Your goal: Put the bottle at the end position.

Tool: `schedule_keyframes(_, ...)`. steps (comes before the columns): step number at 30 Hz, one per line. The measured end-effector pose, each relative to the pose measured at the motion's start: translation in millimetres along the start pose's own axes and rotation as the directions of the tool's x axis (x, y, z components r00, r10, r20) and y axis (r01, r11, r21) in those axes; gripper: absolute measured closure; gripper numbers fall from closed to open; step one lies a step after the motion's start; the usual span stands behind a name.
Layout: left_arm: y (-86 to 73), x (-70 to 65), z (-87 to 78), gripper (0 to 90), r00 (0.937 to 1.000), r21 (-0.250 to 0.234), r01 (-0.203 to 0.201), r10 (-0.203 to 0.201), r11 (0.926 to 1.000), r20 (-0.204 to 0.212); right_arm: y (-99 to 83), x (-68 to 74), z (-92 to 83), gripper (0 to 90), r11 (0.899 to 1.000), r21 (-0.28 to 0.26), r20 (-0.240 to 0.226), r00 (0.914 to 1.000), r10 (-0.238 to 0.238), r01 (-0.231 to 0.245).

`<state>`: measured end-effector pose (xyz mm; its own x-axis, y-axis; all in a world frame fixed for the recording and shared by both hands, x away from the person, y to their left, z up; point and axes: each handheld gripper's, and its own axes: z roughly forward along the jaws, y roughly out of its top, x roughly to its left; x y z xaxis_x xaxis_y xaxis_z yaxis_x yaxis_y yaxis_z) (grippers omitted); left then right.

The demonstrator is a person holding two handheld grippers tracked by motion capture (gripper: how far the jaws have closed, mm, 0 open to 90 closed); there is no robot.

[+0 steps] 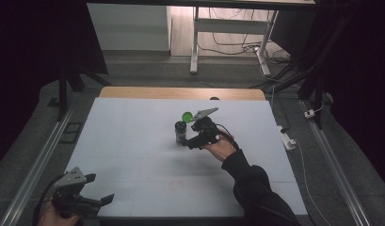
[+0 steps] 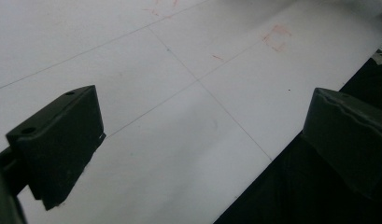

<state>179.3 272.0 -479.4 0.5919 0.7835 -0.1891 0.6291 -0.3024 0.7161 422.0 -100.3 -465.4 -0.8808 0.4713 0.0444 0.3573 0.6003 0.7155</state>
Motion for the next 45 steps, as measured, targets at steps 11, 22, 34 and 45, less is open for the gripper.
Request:
schedule_keyframes(11,0.1,0.1,0.1,0.0,1.0,0.001,0.0,0.0,1.0,0.0,-14.8,14.8,-32.4,6.9,1.0,-0.006,-0.029,0.9994,0.018,-0.019)
schedule_keyframes(22,0.2,-0.2,0.2,0.0,1.0,0.001,-0.002,0.002,1.0,-0.002,-35.8,30.8,-67.6,0.0,1.0,-0.022,0.013,0.9999,0.008,-0.008)
schedule_keyframes(34,0.5,-1.0,0.5,0.0,1.0,0.002,-0.008,0.008,1.0,-0.002,-80.3,37.8,-119.6,0.0,0.99,-0.077,0.065,0.9906,0.121,-0.116)
schedule_keyframes(45,0.6,-1.5,1.1,0.0,0.9999,0.006,-0.011,0.011,0.9999,-0.007,-127.7,48.0,-161.2,0.0,0.972,-0.139,0.193,0.957,0.216,-0.192)
